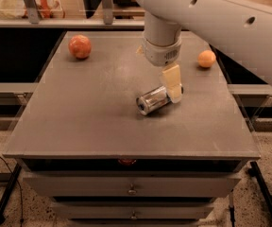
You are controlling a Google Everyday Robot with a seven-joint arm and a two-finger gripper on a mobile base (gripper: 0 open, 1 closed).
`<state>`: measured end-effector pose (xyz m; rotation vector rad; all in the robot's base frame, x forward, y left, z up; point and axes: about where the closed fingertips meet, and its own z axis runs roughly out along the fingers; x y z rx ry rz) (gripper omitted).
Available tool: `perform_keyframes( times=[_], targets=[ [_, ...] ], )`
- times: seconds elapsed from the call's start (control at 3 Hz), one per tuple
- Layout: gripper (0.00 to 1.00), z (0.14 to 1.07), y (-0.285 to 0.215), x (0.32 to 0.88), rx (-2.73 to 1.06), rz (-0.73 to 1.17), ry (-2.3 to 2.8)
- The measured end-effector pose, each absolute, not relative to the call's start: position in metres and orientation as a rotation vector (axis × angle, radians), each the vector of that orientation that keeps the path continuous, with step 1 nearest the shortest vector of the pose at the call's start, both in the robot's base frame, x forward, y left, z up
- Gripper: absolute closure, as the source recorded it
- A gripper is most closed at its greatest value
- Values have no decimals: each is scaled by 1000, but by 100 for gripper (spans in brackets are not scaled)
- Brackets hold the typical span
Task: Knock redbull can over
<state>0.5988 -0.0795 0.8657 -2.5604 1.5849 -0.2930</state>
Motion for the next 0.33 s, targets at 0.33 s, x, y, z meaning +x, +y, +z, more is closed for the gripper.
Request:
perform_keyframes(
  times=[0.33],
  targets=[
    [0, 873, -84, 601, -2528, -239, 1617]
  ],
)
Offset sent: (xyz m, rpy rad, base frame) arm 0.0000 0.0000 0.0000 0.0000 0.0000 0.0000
